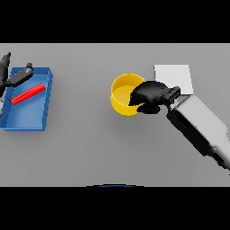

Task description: Pick up the red beaker and tilt it to pour out 1 green nut into yellow bowl. Pick up the yellow bowl and place it on the metallic measuring scale.

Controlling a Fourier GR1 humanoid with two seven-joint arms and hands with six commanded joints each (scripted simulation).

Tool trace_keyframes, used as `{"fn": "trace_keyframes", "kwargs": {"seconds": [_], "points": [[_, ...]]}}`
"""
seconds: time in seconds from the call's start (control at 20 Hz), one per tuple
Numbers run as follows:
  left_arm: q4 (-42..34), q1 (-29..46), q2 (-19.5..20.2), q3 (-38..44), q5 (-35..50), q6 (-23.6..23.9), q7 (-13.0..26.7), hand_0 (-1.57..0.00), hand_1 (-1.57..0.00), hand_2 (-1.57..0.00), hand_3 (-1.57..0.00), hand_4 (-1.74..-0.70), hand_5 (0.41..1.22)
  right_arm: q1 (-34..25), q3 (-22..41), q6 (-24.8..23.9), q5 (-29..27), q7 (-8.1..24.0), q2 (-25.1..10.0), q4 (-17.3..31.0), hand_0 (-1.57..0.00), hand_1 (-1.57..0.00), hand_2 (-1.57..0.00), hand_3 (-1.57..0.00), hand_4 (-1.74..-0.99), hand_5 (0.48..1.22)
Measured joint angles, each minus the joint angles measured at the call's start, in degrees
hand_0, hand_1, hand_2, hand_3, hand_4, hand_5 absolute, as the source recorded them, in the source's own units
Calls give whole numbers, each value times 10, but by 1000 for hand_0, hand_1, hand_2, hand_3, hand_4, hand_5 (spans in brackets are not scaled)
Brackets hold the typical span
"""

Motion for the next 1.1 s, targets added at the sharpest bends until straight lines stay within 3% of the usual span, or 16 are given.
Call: {"fn": "trace_keyframes", "kwargs": {"seconds": [0.3,0.5,0.65,0.85,1.1], "points": [[1,3,9,7,7,-6,-4,1,1,1,1,-799,723,9,-28,22,-20,38,-27,-47,-1568,-1568,-1562,-1243,-1719,1220],[-18,11,19,8,7,0,-2,1,1,1,1,-811,741,-8,-41,6,-16,15,-65,-46,-1570,-1570,-1567,-1325,-1720,1221],[-19,13,23,5,1,2,-1,1,1,1,1,-801,734,-29,-56,-26,-6,22,-77,-1,-1570,-1570,-1569,-1256,-1719,1221],[-39,6,24,0,-2,6,29,1,1,1,1,-818,750,-44,-73,-57,-9,9,-92,72,-1571,-1571,-1570,-1211,-1720,1221],[-43,20,30,2,2,9,34,1,1,1,1,-829,774,-54,-78,-103,-4,-13,-95,163,-1571,-1571,-1571,-1168,-1720,1221]]}}
